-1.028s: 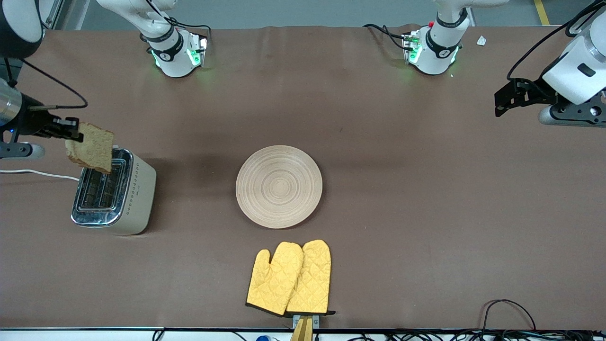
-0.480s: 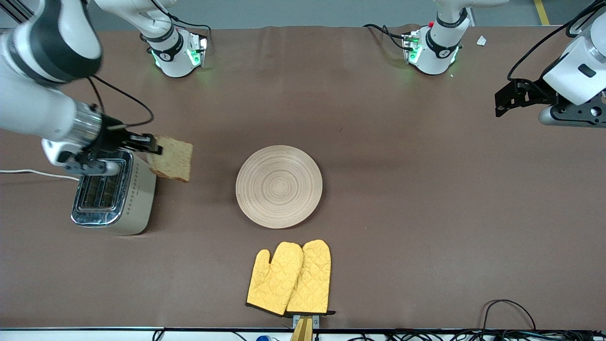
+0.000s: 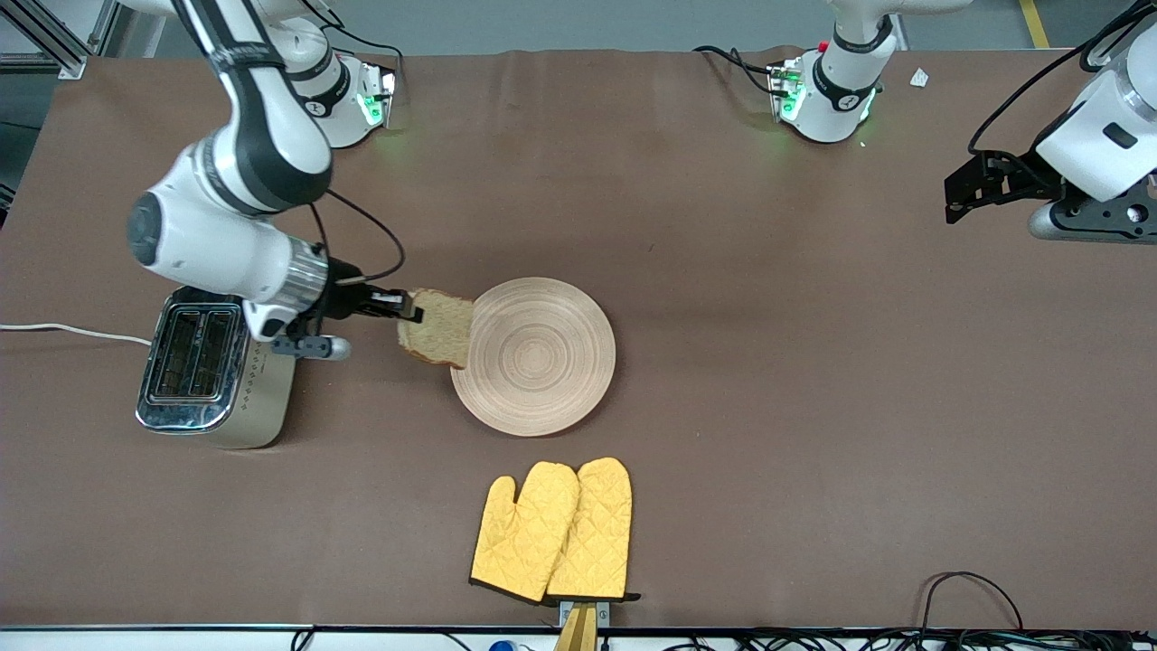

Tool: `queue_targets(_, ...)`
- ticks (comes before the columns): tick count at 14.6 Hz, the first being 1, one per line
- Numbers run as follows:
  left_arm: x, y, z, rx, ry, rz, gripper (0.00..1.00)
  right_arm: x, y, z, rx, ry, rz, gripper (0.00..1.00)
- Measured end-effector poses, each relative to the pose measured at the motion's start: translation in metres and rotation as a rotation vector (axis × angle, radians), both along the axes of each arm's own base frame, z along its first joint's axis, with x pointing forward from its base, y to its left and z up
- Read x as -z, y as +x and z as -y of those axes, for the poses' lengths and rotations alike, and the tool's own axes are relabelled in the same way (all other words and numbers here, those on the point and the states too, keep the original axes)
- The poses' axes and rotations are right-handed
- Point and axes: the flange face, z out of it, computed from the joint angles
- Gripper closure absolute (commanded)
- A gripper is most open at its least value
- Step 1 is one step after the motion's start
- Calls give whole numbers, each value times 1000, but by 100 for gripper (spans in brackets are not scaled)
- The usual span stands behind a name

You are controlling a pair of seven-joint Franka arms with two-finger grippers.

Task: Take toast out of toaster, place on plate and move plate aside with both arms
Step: 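Carry the toast with the right gripper over the wooden plate, then lower the toast onto the plate and open the right gripper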

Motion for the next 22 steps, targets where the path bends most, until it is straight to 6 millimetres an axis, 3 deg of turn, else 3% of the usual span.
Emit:
queue_targets(4,0,0,0,0,0,0,0,53,-7,-52,53,44,-8,100)
queue_targets(7,0,0,-1,-3,0,-1,0,90,-14,-78,63,130,-17,100)
queue_targets(11,0,1,-4,-6,0,-2,0,117,-10,-77,33,191,11,100)
queue_targets(14,0,1,-4,-4,0,-2,0,130,-1,-59,-14,190,57,96)
queue_targets(16,0,1,-3,-1,0,-2,0,134,7,-39,-8,196,55,55)
queue_targets(17,0,0,-2,1,0,-2,0,136,9,-31,-5,207,39,42)
queue_targets(20,0,0,-2,0,0,-2,0,139,11,-15,-4,229,7,16)
queue_targets(22,0,1,-4,-4,0,-2,0,143,10,-12,-3,227,-2,4)
